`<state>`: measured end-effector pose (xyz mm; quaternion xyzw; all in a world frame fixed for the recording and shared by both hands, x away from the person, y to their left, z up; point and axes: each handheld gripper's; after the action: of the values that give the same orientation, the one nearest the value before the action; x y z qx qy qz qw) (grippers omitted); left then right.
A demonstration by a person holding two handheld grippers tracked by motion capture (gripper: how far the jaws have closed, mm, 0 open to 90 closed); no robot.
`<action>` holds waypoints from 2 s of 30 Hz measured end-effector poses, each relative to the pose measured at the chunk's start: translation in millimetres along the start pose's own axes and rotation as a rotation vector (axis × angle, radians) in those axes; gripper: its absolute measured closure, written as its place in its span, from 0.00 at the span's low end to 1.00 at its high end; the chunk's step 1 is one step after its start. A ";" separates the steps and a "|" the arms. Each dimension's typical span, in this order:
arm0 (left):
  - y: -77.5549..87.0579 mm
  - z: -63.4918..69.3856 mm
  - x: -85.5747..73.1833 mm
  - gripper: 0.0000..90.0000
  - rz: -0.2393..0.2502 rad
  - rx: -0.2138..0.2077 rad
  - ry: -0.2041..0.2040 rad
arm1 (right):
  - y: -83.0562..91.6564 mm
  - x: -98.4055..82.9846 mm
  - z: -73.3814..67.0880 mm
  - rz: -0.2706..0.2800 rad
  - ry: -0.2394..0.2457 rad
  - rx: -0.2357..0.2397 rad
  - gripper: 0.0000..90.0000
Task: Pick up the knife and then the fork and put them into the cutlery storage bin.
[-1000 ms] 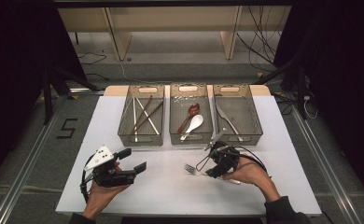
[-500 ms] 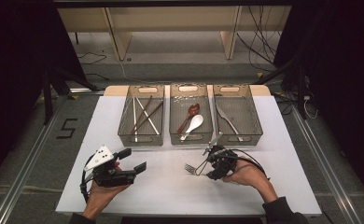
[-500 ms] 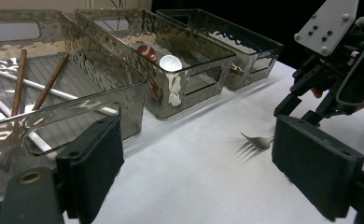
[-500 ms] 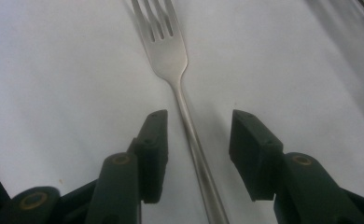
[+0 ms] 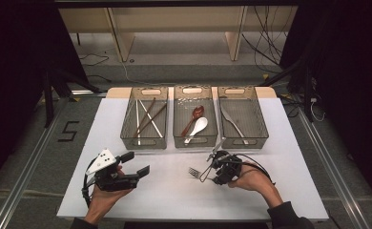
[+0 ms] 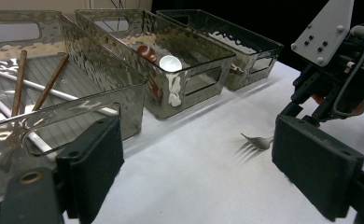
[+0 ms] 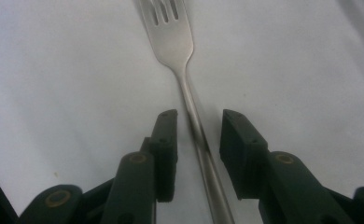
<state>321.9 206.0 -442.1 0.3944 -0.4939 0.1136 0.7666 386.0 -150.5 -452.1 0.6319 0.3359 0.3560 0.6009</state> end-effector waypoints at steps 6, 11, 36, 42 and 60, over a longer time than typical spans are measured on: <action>0.0 -0.2 -0.1 0.18 0.001 0.000 0.000 | -1.8 0.5 -0.1 -0.005 0.002 -0.006 0.77; 0.0 0.1 0.0 0.18 -0.001 0.001 -0.002 | -2.3 0.3 -0.3 -0.005 0.005 -0.009 0.78; 0.1 0.3 0.2 0.18 0.000 0.001 -0.005 | -5.1 2.4 -7.5 -0.053 0.060 -0.034 0.90; 0.0 0.4 0.2 0.18 0.000 0.001 -0.006 | -4.8 4.5 -8.2 -0.075 0.075 -0.027 0.93; 0.4 0.4 0.3 0.18 0.003 0.004 -0.007 | 0.5 4.2 -6.9 -0.070 0.049 -0.001 0.94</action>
<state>321.5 205.9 -441.5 0.3954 -0.4969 0.1145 0.7639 382.3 -143.4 -451.2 0.6105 0.3721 0.3502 0.6051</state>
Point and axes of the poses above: each handheld gripper's, and its own axes: y roughly backward along the jaws, x roughly out of its top, z roughly to its right, and after that the axes turned 12 degrees about -z, right-handed
